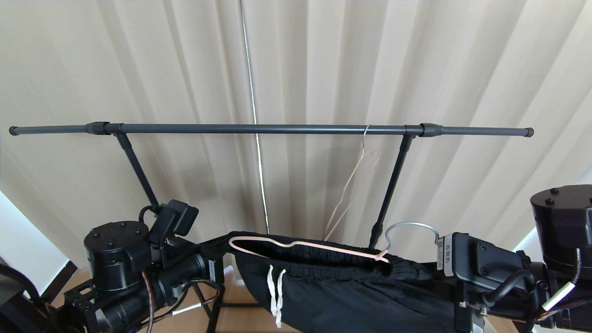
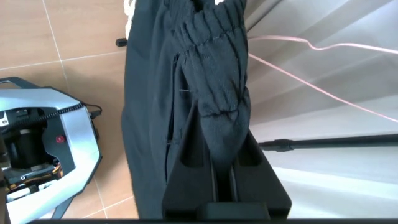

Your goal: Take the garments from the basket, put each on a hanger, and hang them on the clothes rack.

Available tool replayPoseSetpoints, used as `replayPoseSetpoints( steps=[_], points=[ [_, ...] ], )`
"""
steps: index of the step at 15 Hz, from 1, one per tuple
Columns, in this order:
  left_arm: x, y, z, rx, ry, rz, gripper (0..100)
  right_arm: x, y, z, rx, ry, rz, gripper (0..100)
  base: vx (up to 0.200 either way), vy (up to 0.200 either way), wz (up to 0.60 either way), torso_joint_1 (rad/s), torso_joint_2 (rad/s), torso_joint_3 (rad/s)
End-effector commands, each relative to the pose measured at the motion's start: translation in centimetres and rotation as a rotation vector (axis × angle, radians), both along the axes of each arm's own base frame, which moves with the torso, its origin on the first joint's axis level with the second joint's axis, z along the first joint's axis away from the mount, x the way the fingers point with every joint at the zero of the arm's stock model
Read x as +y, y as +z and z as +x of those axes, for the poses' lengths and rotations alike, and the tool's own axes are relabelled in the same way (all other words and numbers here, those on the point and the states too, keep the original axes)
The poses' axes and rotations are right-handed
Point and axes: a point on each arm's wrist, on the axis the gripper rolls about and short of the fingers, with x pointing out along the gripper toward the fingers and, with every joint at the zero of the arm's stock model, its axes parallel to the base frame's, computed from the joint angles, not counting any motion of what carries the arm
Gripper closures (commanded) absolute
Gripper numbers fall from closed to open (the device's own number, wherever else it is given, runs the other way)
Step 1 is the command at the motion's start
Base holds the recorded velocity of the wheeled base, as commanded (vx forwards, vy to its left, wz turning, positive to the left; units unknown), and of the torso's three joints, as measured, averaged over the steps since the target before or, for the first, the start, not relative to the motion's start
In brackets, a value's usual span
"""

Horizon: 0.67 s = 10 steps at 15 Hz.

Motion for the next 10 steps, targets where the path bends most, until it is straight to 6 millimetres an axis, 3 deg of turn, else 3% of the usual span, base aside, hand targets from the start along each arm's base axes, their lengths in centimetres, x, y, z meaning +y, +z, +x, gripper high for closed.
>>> replayPoseSetpoints(
  steps=[1, 5, 8, 10],
  points=[
    [0.7, 0.6, 0.2, -0.024, 0.029, -0.010, 100, -0.2, -0.1, 0.1, -0.008, -0.004, -0.011, 100, 0.000, 0.000, 0.00, 0.000, 0.00, 0.000],
    [0.8, 1.9, -0.3, -0.068, 0.023, -0.025, 100, -0.3, -0.2, 0.3, -0.009, -0.007, -0.025, 100, 0.000, 0.000, 0.00, 0.000, 0.00, 0.000],
    [0.7, 2.5, -1.4, -0.117, -0.018, 0.069, 100, -0.3, -0.3, 0.3, -0.008, -0.004, -0.028, 100, 0.000, 0.000, 0.00, 0.000, 0.00, 0.000],
    [0.8, 4.0, -1.7, -0.102, -0.030, 0.111, 100, -0.1, -0.6, 0.6, 0.004, -0.005, -0.040, 100, 0.000, 0.000, 0.00, 0.000, 0.00, 0.000]
  ],
)
